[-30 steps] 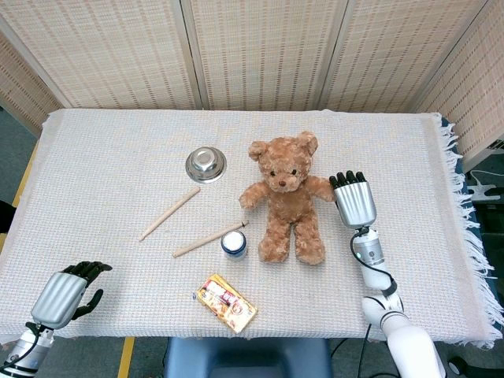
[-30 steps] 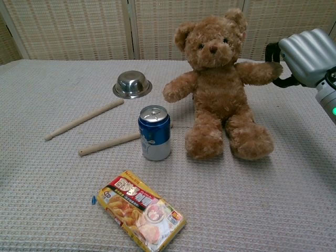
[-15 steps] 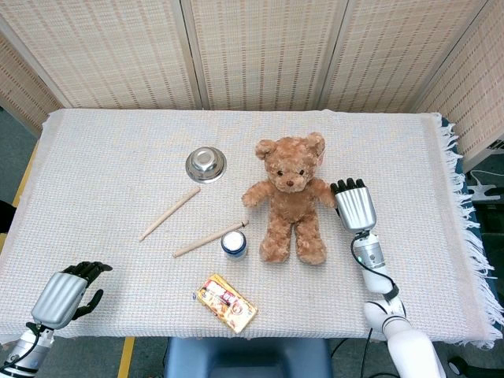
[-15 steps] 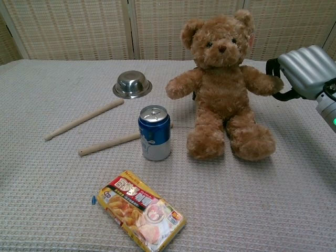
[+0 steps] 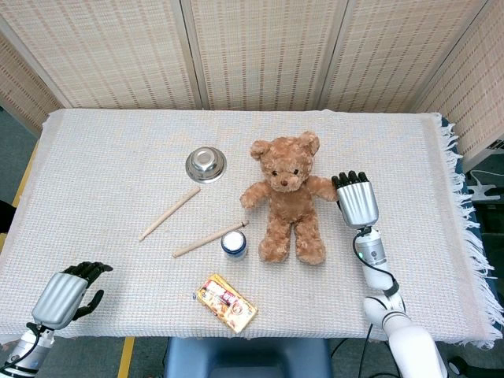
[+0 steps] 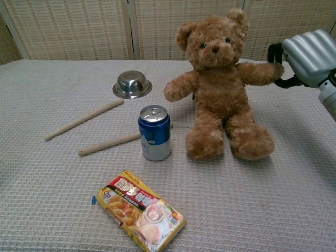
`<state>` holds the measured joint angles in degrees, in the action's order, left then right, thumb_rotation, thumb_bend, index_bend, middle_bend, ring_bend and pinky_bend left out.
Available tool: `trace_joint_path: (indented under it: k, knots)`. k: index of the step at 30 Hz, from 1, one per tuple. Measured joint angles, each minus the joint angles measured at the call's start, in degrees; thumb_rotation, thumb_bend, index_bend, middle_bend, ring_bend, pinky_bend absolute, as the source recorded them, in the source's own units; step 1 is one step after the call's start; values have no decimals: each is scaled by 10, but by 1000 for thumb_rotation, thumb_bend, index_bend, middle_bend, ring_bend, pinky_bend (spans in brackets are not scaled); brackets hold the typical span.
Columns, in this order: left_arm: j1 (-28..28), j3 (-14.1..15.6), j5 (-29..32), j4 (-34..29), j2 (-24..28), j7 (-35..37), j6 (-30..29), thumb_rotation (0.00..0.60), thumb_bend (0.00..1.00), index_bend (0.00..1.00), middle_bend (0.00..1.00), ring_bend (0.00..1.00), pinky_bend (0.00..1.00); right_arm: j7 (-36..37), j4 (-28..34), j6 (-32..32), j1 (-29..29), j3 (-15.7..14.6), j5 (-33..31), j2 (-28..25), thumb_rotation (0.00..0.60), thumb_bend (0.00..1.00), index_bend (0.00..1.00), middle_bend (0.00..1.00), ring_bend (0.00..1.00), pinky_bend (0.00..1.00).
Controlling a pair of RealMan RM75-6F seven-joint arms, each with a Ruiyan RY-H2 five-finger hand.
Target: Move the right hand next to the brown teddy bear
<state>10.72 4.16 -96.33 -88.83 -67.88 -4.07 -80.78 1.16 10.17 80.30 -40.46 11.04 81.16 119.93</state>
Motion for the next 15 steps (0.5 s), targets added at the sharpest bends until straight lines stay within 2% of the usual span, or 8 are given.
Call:
trace_joint_path:
  k: [8,15]
  knots:
    - [0,0,0,1,0,1,1,600,439,294,314,302,481,-5,-9,-27,10,-13,6,9,600,222,583,533,468,542]
    - [0,0,0,1,0,2,0,600,440,294,315,303,481,-5,-8,-5,0,-8,4,6,600,222,583,533,468,542]
